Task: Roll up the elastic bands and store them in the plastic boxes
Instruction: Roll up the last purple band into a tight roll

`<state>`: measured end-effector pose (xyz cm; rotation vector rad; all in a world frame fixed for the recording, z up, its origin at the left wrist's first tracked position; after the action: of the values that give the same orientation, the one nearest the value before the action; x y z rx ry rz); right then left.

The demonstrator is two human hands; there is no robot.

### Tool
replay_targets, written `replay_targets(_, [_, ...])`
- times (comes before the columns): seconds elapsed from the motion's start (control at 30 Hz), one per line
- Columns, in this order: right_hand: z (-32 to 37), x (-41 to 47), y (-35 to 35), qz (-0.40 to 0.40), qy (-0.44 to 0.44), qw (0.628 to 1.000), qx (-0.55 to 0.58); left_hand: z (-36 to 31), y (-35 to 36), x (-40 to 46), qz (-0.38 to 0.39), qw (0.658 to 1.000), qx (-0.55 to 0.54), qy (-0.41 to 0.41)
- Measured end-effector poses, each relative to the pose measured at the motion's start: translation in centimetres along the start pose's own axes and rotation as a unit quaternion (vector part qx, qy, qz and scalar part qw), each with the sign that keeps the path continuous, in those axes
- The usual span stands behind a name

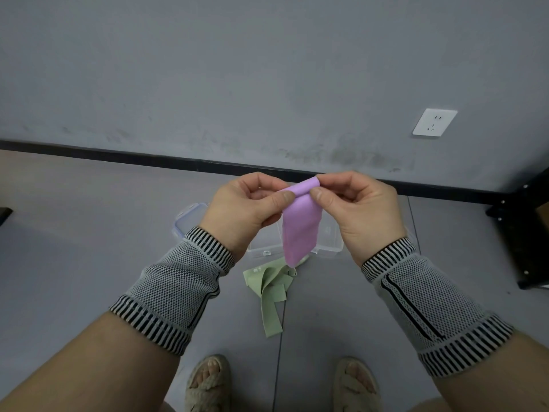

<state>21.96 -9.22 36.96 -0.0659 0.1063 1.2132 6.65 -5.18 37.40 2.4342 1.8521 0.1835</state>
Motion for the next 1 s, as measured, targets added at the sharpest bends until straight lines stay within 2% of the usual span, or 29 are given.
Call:
replay_targets(0.43, [-0.1, -0.6, 0.7, -0.025, 0.008, 1.000, 0.007, -0.2, -0.2, 0.0, -0.019, 0.994, 0.081, 0.074])
replay_targets(0.63, [-0.3, -0.5, 0.8, -0.081, 0.013, 0.997, 0.000, -0.1, 0.4, 0.0, -0.024, 0.992, 0.090, 0.084])
replay_targets(0.87, [-0.2, -0.2, 0.6, -0.064, 0.009, 0.998, 0.005, -0.1, 0.3, 0.1, -0.027, 0.993, 0.084, 0.079])
replay_targets(1.0, [-0.1, 0.4, 0.1, 0.030, 0.070, 0.996, 0.052, -0.5, -0.2, 0.4, -0.001, 0.989, 0.110, 0.095])
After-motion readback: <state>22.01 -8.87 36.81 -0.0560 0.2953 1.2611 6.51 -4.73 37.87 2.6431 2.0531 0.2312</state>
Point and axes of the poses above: each hand's wrist, its own x-axis towards the middle knuckle, its own y-axis out of the palm, z = x × y, the point moved 2 cm from there along x, towards the middle knuckle, and after that the axes turned 14 degrees about y, right-handed, at the moved point
